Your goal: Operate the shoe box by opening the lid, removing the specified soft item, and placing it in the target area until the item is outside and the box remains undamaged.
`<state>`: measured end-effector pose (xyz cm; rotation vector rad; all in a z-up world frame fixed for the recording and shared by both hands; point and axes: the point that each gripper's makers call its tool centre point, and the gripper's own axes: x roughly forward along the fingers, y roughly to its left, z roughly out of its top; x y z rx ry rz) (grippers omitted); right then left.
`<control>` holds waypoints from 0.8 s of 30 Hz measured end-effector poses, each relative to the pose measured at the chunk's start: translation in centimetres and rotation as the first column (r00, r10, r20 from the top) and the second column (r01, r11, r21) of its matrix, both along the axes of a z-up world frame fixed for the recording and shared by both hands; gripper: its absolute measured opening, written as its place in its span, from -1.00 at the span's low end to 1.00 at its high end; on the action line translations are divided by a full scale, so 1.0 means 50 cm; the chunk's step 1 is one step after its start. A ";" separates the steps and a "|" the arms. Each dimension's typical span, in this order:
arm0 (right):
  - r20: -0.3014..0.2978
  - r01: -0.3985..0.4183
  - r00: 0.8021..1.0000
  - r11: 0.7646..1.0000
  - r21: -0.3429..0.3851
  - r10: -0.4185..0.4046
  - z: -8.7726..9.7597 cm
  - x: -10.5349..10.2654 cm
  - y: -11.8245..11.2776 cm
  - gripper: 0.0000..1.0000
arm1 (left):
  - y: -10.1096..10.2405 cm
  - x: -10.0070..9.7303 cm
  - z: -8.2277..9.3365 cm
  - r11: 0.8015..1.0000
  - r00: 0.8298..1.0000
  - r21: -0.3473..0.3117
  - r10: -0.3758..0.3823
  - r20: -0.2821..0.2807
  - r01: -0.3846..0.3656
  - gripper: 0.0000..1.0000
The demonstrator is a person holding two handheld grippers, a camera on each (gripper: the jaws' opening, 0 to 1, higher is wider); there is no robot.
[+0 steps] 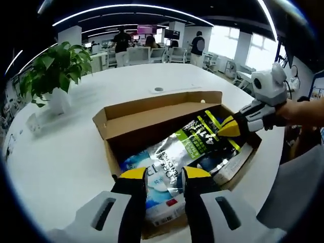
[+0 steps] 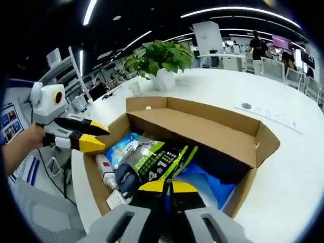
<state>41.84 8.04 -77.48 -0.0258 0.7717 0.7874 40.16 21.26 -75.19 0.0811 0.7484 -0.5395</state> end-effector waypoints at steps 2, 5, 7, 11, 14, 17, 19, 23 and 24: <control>0.010 -0.006 1.000 1.000 -0.014 0.006 0.000 0.000 -0.006 -1.00 | -0.008 0.003 -0.006 1.000 1.000 0.004 -0.010 -0.011 0.010 -0.48; 0.038 -0.022 0.999 0.999 -0.043 0.024 -0.001 0.000 -0.013 -1.00 | -0.020 0.006 -0.025 1.000 0.999 0.010 -0.024 -0.044 0.024 -0.50; 0.063 -0.040 0.997 0.996 -0.079 0.045 -0.003 0.000 -0.018 -1.00 | -0.023 0.009 -0.038 1.000 0.998 0.010 -0.022 -0.064 0.022 -0.51; 0.106 -0.079 0.990 0.987 -0.139 0.094 -0.006 0.000 -0.021 -1.00 | -0.031 0.006 -0.059 1.000 0.994 -0.001 -0.026 -0.109 0.027 -0.51; 0.112 -0.089 0.988 0.984 -0.154 0.107 -0.008 -0.001 -0.021 -1.00 | -0.034 0.004 -0.065 1.000 0.992 -0.001 -0.030 -0.119 0.030 -0.52; 0.113 -0.094 0.987 0.982 -0.163 0.113 -0.012 0.001 -0.022 -1.00 | -0.038 0.004 -0.066 1.000 0.992 -0.018 -0.026 -0.126 0.024 -0.53; 0.110 -0.095 0.987 0.981 -0.169 0.114 -0.016 0.001 -0.023 -1.00 | -0.040 0.006 -0.068 0.999 0.991 -0.030 -0.022 -0.130 0.018 -0.55; 0.104 -0.099 0.987 0.978 -0.182 0.119 -0.024 0.002 -0.026 -1.00 | -0.036 0.012 -0.078 1.000 0.990 -0.027 -0.010 -0.142 0.006 -0.62; 0.105 -0.099 0.987 0.978 -0.181 0.119 -0.023 0.002 -0.026 -1.00 | -0.034 0.014 -0.080 1.000 0.989 -0.025 -0.006 -0.145 0.003 -0.63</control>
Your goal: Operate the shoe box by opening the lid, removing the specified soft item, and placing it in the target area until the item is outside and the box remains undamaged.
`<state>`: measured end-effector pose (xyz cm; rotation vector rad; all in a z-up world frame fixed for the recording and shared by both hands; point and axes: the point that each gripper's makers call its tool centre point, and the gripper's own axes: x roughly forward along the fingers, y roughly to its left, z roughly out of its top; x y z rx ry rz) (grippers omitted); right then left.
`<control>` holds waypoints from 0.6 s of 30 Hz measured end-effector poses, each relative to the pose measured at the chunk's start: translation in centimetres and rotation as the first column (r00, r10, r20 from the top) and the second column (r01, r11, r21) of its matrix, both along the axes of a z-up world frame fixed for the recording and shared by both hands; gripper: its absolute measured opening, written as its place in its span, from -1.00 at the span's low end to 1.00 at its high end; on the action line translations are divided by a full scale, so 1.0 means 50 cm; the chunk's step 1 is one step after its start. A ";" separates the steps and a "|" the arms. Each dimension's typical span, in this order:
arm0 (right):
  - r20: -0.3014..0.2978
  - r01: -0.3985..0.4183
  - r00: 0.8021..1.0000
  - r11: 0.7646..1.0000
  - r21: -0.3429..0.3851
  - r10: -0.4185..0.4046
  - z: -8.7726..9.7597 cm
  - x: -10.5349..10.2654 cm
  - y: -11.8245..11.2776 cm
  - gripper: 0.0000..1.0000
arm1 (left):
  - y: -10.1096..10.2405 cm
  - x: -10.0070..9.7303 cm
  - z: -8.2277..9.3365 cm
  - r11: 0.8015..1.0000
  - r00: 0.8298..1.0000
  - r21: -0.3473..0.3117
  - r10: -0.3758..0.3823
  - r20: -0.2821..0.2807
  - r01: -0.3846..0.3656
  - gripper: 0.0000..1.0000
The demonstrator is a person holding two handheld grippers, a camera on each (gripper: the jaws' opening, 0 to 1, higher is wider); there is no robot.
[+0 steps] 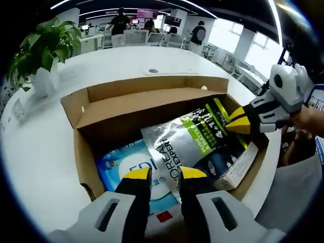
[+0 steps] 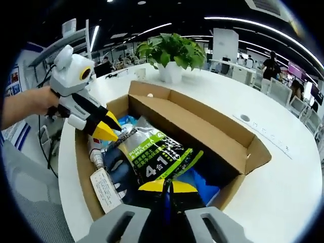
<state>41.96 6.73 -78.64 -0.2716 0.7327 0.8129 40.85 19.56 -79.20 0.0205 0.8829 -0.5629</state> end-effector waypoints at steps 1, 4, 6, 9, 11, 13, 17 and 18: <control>0.000 -0.002 1.000 1.000 -0.003 0.002 0.000 0.000 0.000 -1.00 | 0.000 0.001 -0.002 1.000 1.000 -0.003 0.004 -0.003 -0.004 -0.64; 0.005 -0.007 1.000 1.000 -0.009 0.007 0.000 0.000 0.000 -1.00 | -0.001 0.003 -0.009 1.000 1.000 -0.020 0.016 -0.022 -0.017 -0.67; 0.007 -0.007 1.000 1.000 -0.009 0.007 0.000 0.000 0.000 -1.00 | -0.006 0.004 -0.011 0.999 0.999 -0.032 0.018 -0.027 -0.019 -0.70; 0.006 -0.007 1.000 1.000 -0.009 0.007 0.000 0.000 0.000 -1.00 | -0.011 0.005 -0.014 0.998 0.999 -0.049 0.025 -0.039 -0.027 -0.76; 0.003 -0.001 1.000 1.000 -0.005 0.001 0.000 0.001 0.000 -1.00 | -0.012 0.006 -0.018 0.997 0.998 -0.063 0.037 -0.049 -0.040 -0.80; -0.004 0.009 1.000 1.000 0.004 -0.009 0.000 0.001 0.000 -1.00 | -0.012 0.007 -0.017 0.996 0.998 -0.074 0.043 -0.049 -0.047 -0.82; -0.015 0.025 1.000 1.000 0.018 -0.025 0.000 0.001 0.000 -1.00 | -0.008 0.008 -0.017 0.994 0.996 -0.085 0.066 -0.060 -0.071 -0.88; -0.015 0.026 1.000 0.999 0.019 -0.025 0.000 0.001 0.000 -1.00 | -0.008 0.008 -0.017 0.994 0.996 -0.085 0.066 -0.060 -0.071 -0.89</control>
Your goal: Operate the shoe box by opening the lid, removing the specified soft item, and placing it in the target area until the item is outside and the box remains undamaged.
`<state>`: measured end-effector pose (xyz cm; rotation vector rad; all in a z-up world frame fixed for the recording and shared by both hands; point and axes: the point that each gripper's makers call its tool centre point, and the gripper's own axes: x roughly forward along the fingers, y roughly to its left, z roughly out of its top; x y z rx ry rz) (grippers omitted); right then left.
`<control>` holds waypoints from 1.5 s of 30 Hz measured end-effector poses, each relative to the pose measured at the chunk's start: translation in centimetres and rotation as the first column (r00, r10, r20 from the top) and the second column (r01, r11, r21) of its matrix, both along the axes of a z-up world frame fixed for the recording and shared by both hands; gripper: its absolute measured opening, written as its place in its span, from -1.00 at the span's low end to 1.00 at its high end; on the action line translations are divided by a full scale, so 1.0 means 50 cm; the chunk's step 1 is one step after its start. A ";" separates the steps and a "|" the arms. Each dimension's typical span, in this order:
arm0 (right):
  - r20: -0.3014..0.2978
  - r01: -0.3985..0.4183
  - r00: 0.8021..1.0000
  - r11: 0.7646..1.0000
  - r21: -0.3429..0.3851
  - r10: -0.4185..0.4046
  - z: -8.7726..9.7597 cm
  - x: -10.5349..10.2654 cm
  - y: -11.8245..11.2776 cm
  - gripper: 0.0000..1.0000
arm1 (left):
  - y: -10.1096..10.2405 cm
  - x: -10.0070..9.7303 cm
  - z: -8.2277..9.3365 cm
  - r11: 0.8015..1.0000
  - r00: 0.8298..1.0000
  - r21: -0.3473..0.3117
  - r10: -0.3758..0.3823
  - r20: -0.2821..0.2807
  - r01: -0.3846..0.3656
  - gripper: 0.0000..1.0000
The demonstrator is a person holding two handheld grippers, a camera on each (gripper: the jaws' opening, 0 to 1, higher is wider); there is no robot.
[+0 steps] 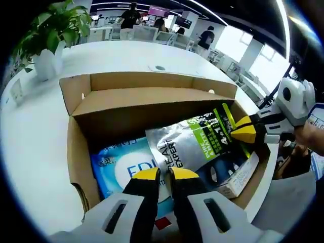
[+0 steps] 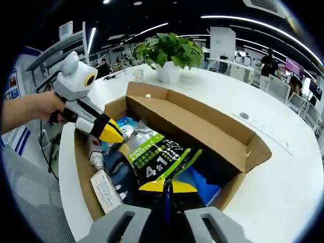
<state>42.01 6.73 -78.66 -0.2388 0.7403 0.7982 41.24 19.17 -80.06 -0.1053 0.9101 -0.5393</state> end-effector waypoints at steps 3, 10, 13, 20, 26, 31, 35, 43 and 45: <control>-0.012 0.016 1.000 1.000 0.015 -0.015 0.001 -0.001 0.001 -1.00 | -0.004 -0.002 0.002 1.000 1.000 -0.014 0.007 -0.006 -0.007 -0.97; -0.017 0.033 0.999 0.998 0.056 -0.032 0.018 -0.003 0.005 -1.00 | -0.002 -0.004 0.012 1.000 1.000 -0.001 0.016 0.009 -0.016 -1.00; -0.019 0.043 0.999 0.996 0.082 -0.041 0.029 -0.003 0.006 -1.00 | 0.000 -0.005 0.022 1.000 1.000 -0.009 0.027 0.015 -0.026 -1.00; -0.018 0.062 0.998 0.988 0.139 -0.060 0.063 -0.006 0.005 -1.00 | -0.001 -0.012 0.050 0.999 0.999 -0.015 0.035 0.026 -0.035 -1.00; -0.007 0.071 0.997 0.982 0.174 -0.071 0.093 -0.014 -0.004 -1.00 | -0.007 -0.015 0.081 0.999 0.997 -0.023 0.044 0.058 -0.042 -1.00; 0.001 0.080 0.997 0.979 0.190 -0.082 0.112 -0.020 -0.019 -1.00 | -0.022 -0.019 0.103 1.000 0.996 -0.003 0.013 0.091 -0.013 -1.00; 0.013 0.084 0.996 0.978 0.189 -0.088 0.122 -0.022 -0.035 -1.00 | -0.036 -0.019 0.120 1.000 0.995 -0.011 0.002 0.103 -0.001 -1.00; 0.011 0.111 0.993 0.973 0.203 -0.116 0.143 -0.027 -0.074 -1.00 | -0.071 -0.018 0.142 1.000 0.994 -0.018 -0.011 0.111 0.013 -1.00; 0.009 0.120 0.992 0.972 0.200 -0.124 0.144 -0.028 -0.088 -1.00 | -0.083 -0.019 0.147 1.000 0.994 -0.019 -0.015 0.112 0.017 -1.00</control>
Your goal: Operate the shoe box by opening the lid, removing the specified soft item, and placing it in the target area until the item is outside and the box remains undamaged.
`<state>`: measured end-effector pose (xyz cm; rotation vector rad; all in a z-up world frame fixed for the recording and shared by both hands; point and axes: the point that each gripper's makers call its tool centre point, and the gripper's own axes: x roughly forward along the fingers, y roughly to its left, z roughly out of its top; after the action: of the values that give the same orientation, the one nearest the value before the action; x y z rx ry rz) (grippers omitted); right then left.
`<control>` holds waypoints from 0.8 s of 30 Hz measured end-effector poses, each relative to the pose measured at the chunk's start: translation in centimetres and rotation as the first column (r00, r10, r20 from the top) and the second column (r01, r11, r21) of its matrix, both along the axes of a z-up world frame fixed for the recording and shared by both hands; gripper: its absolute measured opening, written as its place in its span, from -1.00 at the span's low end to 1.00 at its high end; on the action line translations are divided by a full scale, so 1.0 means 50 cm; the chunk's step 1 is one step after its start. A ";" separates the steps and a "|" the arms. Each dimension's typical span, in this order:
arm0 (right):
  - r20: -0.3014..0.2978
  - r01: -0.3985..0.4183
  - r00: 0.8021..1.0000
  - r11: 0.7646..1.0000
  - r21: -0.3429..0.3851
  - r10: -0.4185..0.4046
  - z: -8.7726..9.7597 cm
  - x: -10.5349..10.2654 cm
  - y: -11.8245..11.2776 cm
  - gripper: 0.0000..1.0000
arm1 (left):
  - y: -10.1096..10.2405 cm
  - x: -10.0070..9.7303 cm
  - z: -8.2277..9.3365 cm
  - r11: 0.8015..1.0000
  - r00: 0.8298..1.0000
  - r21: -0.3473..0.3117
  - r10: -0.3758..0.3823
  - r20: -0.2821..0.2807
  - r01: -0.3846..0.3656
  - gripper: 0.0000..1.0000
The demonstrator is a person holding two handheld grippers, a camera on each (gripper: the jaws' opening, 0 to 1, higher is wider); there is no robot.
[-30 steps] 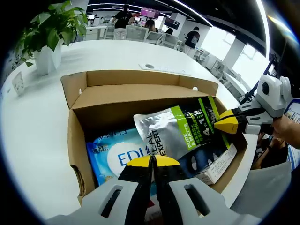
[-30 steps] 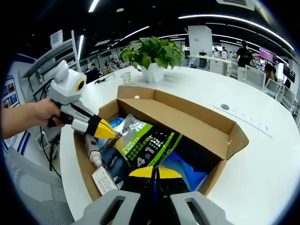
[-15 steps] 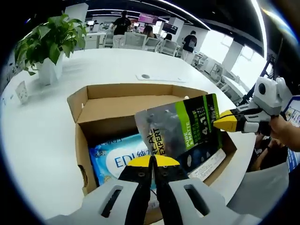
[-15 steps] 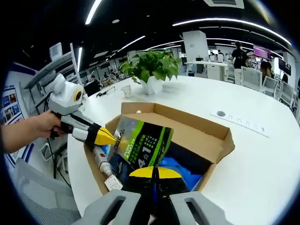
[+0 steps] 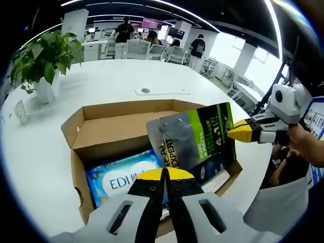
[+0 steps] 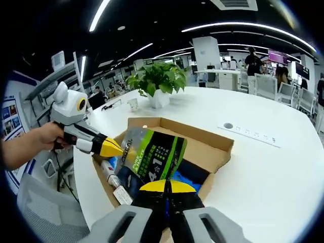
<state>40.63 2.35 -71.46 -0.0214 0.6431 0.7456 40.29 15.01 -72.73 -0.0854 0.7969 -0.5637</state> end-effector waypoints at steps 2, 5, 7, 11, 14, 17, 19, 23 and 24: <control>0.000 0.008 1.000 1.000 -0.003 -0.008 0.001 0.001 -0.012 -1.00 | -0.014 -0.001 0.002 1.000 1.000 0.000 -0.006 0.000 0.006 -1.00; -0.006 0.023 1.000 1.000 -0.006 -0.023 0.003 0.000 -0.031 -1.00 | -0.035 -0.002 0.002 1.000 1.000 -0.008 -0.013 -0.007 0.013 -1.00; -0.009 0.036 0.999 0.999 -0.005 -0.036 0.004 0.001 -0.047 -1.00 | -0.047 -0.002 0.004 1.000 1.000 -0.014 -0.018 -0.007 0.018 -1.00; -0.013 0.059 0.998 0.998 -0.008 -0.060 0.005 0.000 -0.076 -1.00 | -0.073 -0.001 0.010 0.999 0.999 -0.023 -0.032 -0.004 0.032 -1.00; -0.016 0.081 0.997 0.997 -0.008 -0.081 0.008 0.004 -0.099 -1.00 | -0.097 0.001 0.016 0.998 0.999 -0.029 -0.047 -0.003 0.047 -1.00; -0.022 0.102 0.995 0.995 -0.002 -0.102 0.011 0.005 -0.121 -1.00 | -0.119 0.003 0.019 0.998 0.998 -0.030 -0.058 -0.005 0.057 -1.00; -0.022 0.113 0.993 0.993 -0.011 -0.114 0.009 0.004 -0.136 -1.00 | -0.135 0.005 0.021 0.997 0.998 -0.031 -0.070 -0.004 0.070 -1.00; -0.029 0.138 0.990 0.990 -0.016 -0.139 0.006 0.004 -0.167 -1.00 | -0.163 0.008 0.023 0.995 0.996 -0.037 -0.089 -0.006 0.089 -1.00; -0.029 0.145 0.989 0.989 -0.017 -0.145 0.006 0.004 -0.174 -1.00 | -0.169 0.010 0.023 0.995 0.996 -0.041 -0.092 -0.006 0.092 -1.00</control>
<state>40.83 -6.37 -71.17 0.0227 0.6719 0.6014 40.77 6.56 -71.58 -0.0888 0.8003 -0.6673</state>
